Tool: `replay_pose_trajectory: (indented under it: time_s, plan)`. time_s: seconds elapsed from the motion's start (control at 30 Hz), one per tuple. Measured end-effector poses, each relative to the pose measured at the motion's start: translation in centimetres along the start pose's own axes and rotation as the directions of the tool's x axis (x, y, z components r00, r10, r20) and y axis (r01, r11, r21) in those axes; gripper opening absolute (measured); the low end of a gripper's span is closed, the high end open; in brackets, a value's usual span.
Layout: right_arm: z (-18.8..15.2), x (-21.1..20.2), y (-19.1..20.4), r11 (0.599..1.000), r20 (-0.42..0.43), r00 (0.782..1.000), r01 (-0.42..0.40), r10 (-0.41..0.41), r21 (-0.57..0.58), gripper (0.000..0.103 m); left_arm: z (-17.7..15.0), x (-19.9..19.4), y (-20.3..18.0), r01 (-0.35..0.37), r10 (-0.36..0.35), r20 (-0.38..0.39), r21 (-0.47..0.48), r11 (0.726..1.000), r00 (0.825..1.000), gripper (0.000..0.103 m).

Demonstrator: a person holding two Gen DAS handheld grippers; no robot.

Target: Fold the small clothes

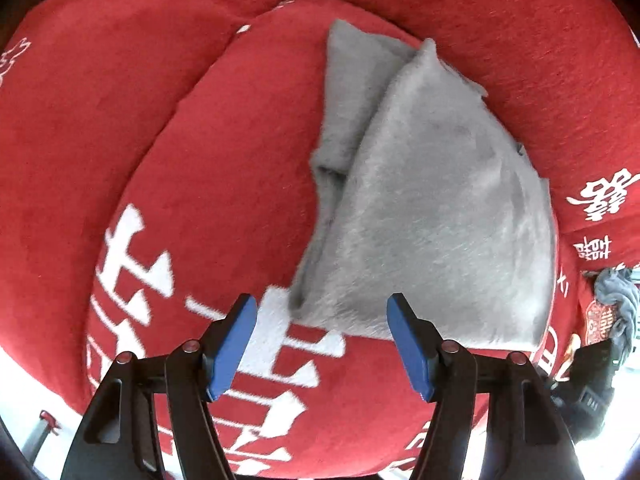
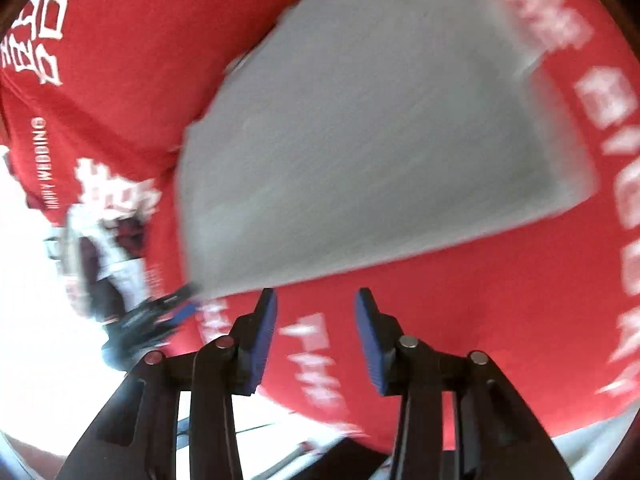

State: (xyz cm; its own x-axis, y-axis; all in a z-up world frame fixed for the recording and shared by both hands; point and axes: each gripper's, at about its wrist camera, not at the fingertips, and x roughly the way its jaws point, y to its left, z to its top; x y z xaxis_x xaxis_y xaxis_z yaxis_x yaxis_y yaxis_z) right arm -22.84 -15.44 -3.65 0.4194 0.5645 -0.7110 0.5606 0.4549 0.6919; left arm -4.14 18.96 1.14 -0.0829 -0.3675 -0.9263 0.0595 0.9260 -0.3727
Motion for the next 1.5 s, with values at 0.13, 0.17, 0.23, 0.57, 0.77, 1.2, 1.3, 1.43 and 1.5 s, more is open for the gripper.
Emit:
replay_pose_trajectory:
  time_s: [0.13, 0.17, 0.23, 0.57, 0.77, 1.2, 1.3, 1.43, 1.5]
  plan:
    - [-1.1, 7.6, 1.5, 0.972, -0.050, 0.982, -0.170, 0.180, 0.160, 0.045, 0.4, -0.6, -0.6, 0.018, -0.020, 0.041, 0.035, 0.999, 0.999, 0.068]
    - [-1.2, 9.4, 1.9, 0.964, -0.048, 0.978, -0.189, 0.201, 0.189, 0.045, 0.6, -0.7, -0.5, 0.021, -0.024, 0.049, 0.051, 0.998, 0.998, 0.068]
    - [-1.4, 11.7, 2.7, 0.949, -0.035, 0.972, -0.218, 0.232, 0.229, 0.045, 1.1, -0.7, -0.7, 0.032, -0.038, 0.058, 0.087, 0.996, 0.998, 0.066]
    - [-0.4, 11.5, 3.9, 0.929, 0.043, 0.968, -0.250, 0.248, 0.273, 0.007, 2.6, -0.1, -1.3, 0.129, -0.120, -0.053, 0.248, 0.960, 0.991, 0.006]
    - [-1.3, 11.1, 5.2, 0.984, -0.029, 0.991, -0.127, 0.132, 0.128, 0.007, 1.8, 0.9, -0.8, 0.083, -0.065, -0.068, 0.300, 0.950, 0.996, 0.006]
    - [-1.8, 8.6, 10.3, 0.971, -0.146, 0.987, 0.031, -0.067, -0.236, 0.012, 1.0, -3.3, 2.5, 0.014, -0.028, 0.062, 0.225, 0.974, 0.998, 0.007]
    - [2.2, 8.0, 13.1, 0.949, -0.029, 0.995, 0.077, -0.090, -0.307, 0.008, 1.2, -3.7, 1.4, 0.046, -0.067, 0.073, 0.260, 0.964, 0.995, 0.007]
    - [7.6, 11.1, 16.1, 0.929, 0.045, 0.991, 0.134, -0.126, -0.346, 0.008, 1.7, -0.9, -0.5, 0.044, -0.063, 0.061, 0.277, 0.960, 0.996, 0.007]
    - [9.0, 12.3, 17.1, 0.912, 0.054, 0.988, 0.152, -0.142, -0.381, 0.008, 1.7, 0.4, -0.3, 0.034, -0.051, 0.056, 0.262, 0.964, 0.997, 0.007]
